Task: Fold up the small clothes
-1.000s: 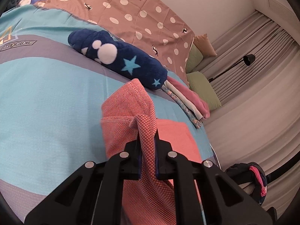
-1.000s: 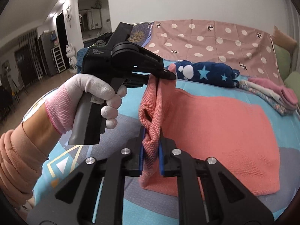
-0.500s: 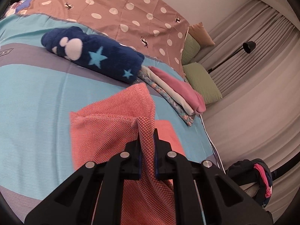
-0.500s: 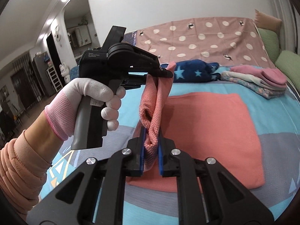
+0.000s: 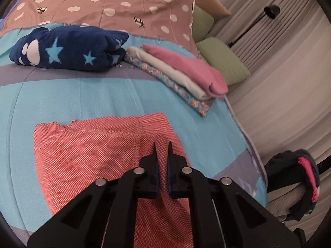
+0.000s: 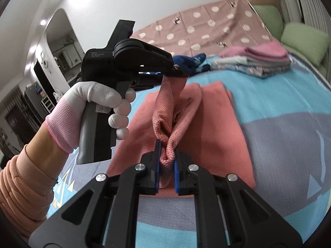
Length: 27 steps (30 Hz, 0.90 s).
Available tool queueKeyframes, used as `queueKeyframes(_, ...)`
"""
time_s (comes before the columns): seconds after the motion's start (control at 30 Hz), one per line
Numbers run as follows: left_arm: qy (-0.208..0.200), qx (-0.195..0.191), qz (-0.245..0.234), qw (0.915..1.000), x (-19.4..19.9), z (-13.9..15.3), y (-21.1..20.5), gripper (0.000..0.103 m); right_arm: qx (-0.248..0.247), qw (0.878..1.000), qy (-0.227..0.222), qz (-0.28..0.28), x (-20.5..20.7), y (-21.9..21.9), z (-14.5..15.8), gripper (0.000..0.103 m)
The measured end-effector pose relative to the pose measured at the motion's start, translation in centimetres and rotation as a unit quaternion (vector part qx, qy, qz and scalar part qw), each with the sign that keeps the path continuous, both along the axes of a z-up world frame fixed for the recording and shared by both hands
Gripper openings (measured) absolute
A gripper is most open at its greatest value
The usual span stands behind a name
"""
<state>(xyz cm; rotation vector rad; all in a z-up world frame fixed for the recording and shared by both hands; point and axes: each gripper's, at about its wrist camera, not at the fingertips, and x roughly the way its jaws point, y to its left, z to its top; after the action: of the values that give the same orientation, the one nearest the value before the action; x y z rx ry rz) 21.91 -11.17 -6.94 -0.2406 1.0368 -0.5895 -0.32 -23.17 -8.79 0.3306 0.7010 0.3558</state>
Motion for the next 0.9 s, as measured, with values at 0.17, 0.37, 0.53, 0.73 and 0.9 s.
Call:
queueKeyframes(0.17, -0.040, 0.055, -0.007, 0.9977, -1.7, 0.5, -0.1, 0.038, 0.026, 0.997, 0.065, 0.023, 0.9, -0.3, -2.6, 0.011)
queueKeyframes(0.37, -0.117, 0.104, -0.057, 0.9860, -8.0, 2.5, 0.6, 0.053, 0.066, 0.992, 0.100, 0.036, 1.7, -2.1, -3.4, 0.020)
queueKeyframes(0.53, -0.132, 0.136, -0.086, 0.9781, -14.0, 1.3, 1.9, 0.058, 0.083, 0.988, 0.118, 0.053, 2.3, -3.8, -3.3, 0.035)
queueKeyframes(0.73, -0.132, 0.128, -0.144, 0.9724, -20.0, -0.4, 1.3, 0.061, 0.103, 0.975, 0.158, 0.115, 8.0, -6.3, -1.9, 0.047)
queueKeyframes(0.9, -0.166, 0.182, -0.183, 0.9517, -22.3, -2.2, -1.7, 0.063, 0.125, 0.957, 0.221, 0.142, 14.9, -5.9, -3.2, 0.052)
